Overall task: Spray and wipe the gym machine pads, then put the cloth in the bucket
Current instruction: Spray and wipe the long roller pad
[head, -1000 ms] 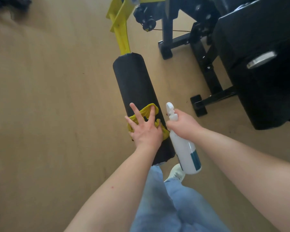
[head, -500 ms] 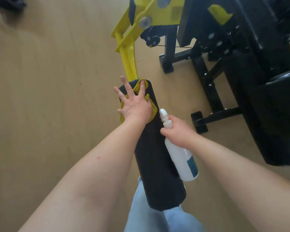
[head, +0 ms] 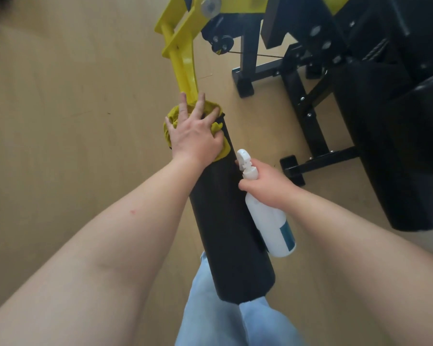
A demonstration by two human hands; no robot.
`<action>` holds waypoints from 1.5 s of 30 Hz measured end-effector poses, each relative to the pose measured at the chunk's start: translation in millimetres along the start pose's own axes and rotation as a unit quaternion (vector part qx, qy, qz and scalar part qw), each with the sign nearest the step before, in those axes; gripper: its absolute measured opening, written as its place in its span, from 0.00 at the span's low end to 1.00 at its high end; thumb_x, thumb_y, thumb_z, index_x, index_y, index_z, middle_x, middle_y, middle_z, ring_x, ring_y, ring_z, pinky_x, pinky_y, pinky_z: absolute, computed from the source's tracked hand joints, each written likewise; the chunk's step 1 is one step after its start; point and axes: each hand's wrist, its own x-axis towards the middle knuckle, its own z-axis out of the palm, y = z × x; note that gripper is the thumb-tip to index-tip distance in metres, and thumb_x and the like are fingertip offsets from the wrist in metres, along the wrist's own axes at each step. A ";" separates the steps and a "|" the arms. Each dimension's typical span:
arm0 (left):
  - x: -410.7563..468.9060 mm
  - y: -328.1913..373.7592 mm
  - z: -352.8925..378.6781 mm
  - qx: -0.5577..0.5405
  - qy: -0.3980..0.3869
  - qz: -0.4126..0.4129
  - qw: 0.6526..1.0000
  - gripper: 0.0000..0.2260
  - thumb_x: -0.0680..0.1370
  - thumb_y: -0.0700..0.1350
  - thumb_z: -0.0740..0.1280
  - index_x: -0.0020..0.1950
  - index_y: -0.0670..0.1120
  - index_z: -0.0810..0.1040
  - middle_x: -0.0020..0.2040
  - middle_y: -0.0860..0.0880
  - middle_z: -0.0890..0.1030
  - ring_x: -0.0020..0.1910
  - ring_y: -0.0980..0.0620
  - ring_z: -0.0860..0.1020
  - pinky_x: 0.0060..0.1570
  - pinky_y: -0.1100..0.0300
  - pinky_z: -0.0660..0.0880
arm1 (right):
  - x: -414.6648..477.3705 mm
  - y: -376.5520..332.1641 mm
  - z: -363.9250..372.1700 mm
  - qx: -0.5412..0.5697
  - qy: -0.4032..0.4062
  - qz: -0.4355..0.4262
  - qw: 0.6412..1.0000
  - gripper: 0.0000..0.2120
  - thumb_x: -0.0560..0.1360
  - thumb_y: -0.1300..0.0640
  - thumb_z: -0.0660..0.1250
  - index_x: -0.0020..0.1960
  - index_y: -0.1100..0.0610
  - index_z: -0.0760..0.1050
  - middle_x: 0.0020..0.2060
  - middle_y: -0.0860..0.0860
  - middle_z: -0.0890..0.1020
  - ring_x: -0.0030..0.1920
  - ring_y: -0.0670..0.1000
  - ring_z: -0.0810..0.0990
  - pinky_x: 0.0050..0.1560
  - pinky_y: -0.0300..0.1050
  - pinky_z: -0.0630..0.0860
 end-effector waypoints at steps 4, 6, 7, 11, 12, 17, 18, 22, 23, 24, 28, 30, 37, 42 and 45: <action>-61.6 10.6 20.1 -0.012 0.003 0.053 0.999 0.23 0.79 0.56 0.60 0.75 0.61 0.72 0.83 0.56 0.56 0.83 0.45 0.42 0.77 0.30 0.44 | -23.7 17.4 8.7 -0.013 -0.025 0.013 1.000 0.08 0.77 0.54 0.67 0.46 0.44 0.70 0.39 0.47 0.75 0.39 0.48 0.74 0.38 0.44 0.67; -94.0 16.7 29.5 -0.036 0.011 0.066 0.997 0.22 0.78 0.55 0.60 0.73 0.60 0.75 0.82 0.56 0.59 0.84 0.46 0.44 0.78 0.32 0.44 | -37.7 30.2 13.8 -0.007 -0.043 0.029 0.999 0.05 0.77 0.54 0.68 0.48 0.47 0.71 0.41 0.49 0.76 0.41 0.50 0.75 0.39 0.45 0.69; -108.8 19.8 33.8 -0.045 0.011 0.070 0.996 0.22 0.78 0.55 0.60 0.71 0.59 0.77 0.82 0.57 0.61 0.84 0.46 0.46 0.78 0.33 0.44 | -45.5 37.2 15.8 0.000 -0.052 0.038 0.998 0.05 0.77 0.54 0.68 0.48 0.48 0.72 0.42 0.50 0.76 0.42 0.50 0.75 0.40 0.45 0.70; -172.5 36.7 50.7 -0.056 0.004 0.091 0.994 0.20 0.75 0.55 0.60 0.64 0.58 0.82 0.80 0.56 0.66 0.84 0.47 0.49 0.78 0.33 0.44 | -79.6 67.8 25.2 0.035 -0.078 0.067 0.994 0.05 0.77 0.56 0.69 0.48 0.51 0.73 0.43 0.53 0.77 0.43 0.51 0.77 0.44 0.46 0.74; -190.3 41.0 55.7 -0.061 0.007 0.100 0.993 0.19 0.74 0.55 0.60 0.61 0.58 0.83 0.79 0.56 0.67 0.83 0.47 0.51 0.78 0.33 0.45 | -86.9 75.1 28.7 0.032 -0.077 0.065 0.994 0.04 0.77 0.56 0.69 0.48 0.51 0.73 0.43 0.53 0.78 0.43 0.51 0.77 0.44 0.47 0.75; -273.3 58.4 82.8 -0.088 0.008 0.121 0.989 0.15 0.72 0.55 0.59 0.51 0.54 0.82 0.77 0.54 0.71 0.83 0.46 0.55 0.77 0.30 0.47 | -112.4 99.9 41.4 0.019 -0.063 0.055 0.996 0.08 0.76 0.55 0.69 0.55 0.55 0.77 0.47 0.55 0.82 0.49 0.57 0.83 0.54 0.56 0.80; -288.2 61.8 86.1 -0.091 -0.004 0.120 0.989 0.14 0.72 0.55 0.59 0.50 0.54 0.82 0.77 0.55 0.71 0.83 0.46 0.54 0.77 0.29 0.47 | -116.3 101.4 41.5 0.028 -0.061 0.057 0.996 0.08 0.76 0.55 0.69 0.55 0.54 0.77 0.47 0.56 0.82 0.48 0.56 0.83 0.54 0.56 0.81; -335.5 69.0 102.4 -0.051 -0.039 0.137 0.989 0.12 0.74 0.56 0.59 0.51 0.57 0.79 0.80 0.56 0.66 0.83 0.45 0.51 0.75 0.26 0.50 | -124.9 102.6 41.6 0.042 -0.053 0.057 0.996 0.05 0.78 0.53 0.69 0.48 0.48 0.73 0.45 0.52 0.80 0.45 0.52 0.80 0.48 0.50 0.79; -339.8 69.2 106.3 -0.036 -0.036 0.140 0.989 0.12 0.75 0.55 0.59 0.53 0.57 0.79 0.80 0.55 0.65 0.83 0.44 0.51 0.74 0.25 0.52 | -125.4 101.9 42.1 0.032 -0.050 0.055 0.997 0.06 0.78 0.53 0.69 0.47 0.47 0.72 0.45 0.52 0.79 0.45 0.53 0.80 0.49 0.50 0.80; -339.5 69.6 109.1 -0.026 -0.032 0.137 0.990 0.13 0.76 0.55 0.58 0.55 0.57 0.79 0.81 0.54 0.64 0.83 0.44 0.51 0.73 0.24 0.53 | -124.3 101.7 42.6 0.023 -0.043 0.053 0.997 0.06 0.78 0.52 0.69 0.47 0.46 0.72 0.45 0.52 0.79 0.46 0.53 0.81 0.51 0.51 0.81; -318.9 67.7 108.8 0.018 -0.033 0.073 0.997 0.29 0.78 0.58 0.55 0.79 0.54 0.66 0.84 0.48 0.54 0.83 0.43 0.44 0.73 0.26 0.52 | -114.1 93.6 37.0 0.019 -0.009 0.048 0.999 0.07 0.78 0.50 0.69 0.55 0.48 0.74 0.46 0.52 0.79 0.47 0.53 0.81 0.54 0.54 0.81; -305.6 61.9 104.8 0.016 -0.046 0.040 0.998 0.31 0.80 0.59 0.53 0.83 0.52 0.58 0.84 0.47 0.46 0.83 0.42 0.38 0.75 0.28 0.51 | -107.4 86.4 32.4 0.012 -0.006 0.048 0.999 0.09 0.78 0.50 0.69 0.56 0.49 0.74 0.46 0.52 0.79 0.48 0.54 0.81 0.53 0.54 0.81; -240.2 62.5 81.0 -0.031 -0.102 -0.061 0.992 0.32 0.86 0.54 0.50 0.83 0.48 0.35 0.78 0.49 0.23 0.78 0.43 0.26 0.79 0.34 0.44 | -74.7 52.8 25.5 -0.028 0.002 0.033 0.999 0.08 0.77 0.52 0.67 0.55 0.51 0.77 0.43 0.49 0.80 0.46 0.52 0.80 0.49 0.50 0.79; -147.6 44.3 49.7 -0.068 -0.085 -0.146 0.983 0.31 0.87 0.54 0.48 0.82 0.43 0.34 0.81 0.44 0.29 0.81 0.44 0.33 0.80 0.37 0.47 | -39.1 33.4 18.1 -0.034 0.007 0.041 0.999 0.03 0.77 0.55 0.67 0.47 0.48 0.74 0.40 0.49 0.78 0.40 0.49 0.76 0.38 0.44 0.70; -103.7 33.6 38.2 -0.059 -0.075 -0.144 0.985 0.31 0.87 0.54 0.47 0.82 0.43 0.34 0.81 0.43 0.29 0.81 0.43 0.33 0.80 0.38 0.46 | -17.9 22.1 11.5 -0.031 0.001 0.045 0.999 0.05 0.77 0.54 0.68 0.51 0.49 0.75 0.42 0.49 0.79 0.41 0.49 0.77 0.38 0.44 0.70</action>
